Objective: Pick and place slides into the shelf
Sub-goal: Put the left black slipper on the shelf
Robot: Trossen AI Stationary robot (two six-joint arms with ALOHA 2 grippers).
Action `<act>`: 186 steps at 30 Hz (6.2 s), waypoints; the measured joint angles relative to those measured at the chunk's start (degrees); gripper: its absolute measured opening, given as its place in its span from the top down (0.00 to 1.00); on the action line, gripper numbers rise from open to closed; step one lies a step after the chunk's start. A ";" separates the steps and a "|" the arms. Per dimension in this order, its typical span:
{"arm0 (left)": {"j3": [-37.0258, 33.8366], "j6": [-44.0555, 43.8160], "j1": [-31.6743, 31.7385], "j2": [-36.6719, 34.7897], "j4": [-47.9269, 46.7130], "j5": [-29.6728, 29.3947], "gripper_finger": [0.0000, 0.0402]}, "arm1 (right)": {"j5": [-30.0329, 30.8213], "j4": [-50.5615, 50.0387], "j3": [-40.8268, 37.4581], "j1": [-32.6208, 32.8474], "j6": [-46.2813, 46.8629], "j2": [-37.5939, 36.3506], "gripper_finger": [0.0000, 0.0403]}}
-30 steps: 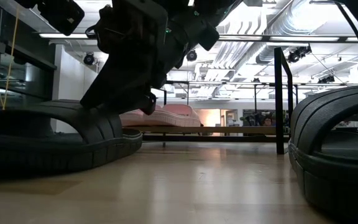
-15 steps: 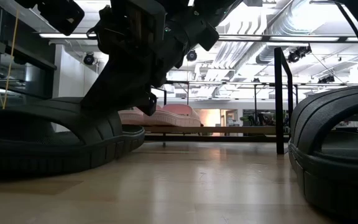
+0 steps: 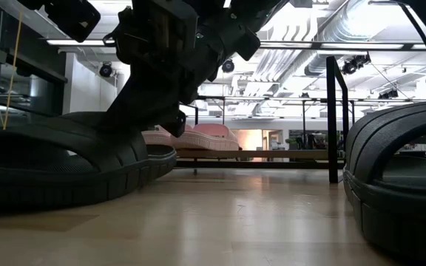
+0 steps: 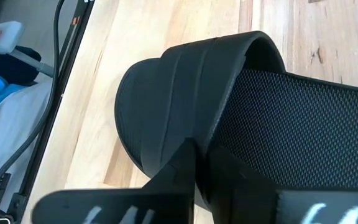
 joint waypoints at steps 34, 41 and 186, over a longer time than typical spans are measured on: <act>0.02 -0.01 0.00 0.00 0.00 0.00 0.68 | -0.34 1.99 0.13 -0.46 1.48 0.00 0.98; 0.02 -0.01 0.00 0.00 0.00 0.00 0.68 | -0.63 0.74 0.15 -0.66 3.30 -0.75 0.98; 0.00 2.65 0.00 0.00 8.13 -6.47 0.68 | -31.27 -56.68 0.11 -49.95 -35.73 -53.24 0.98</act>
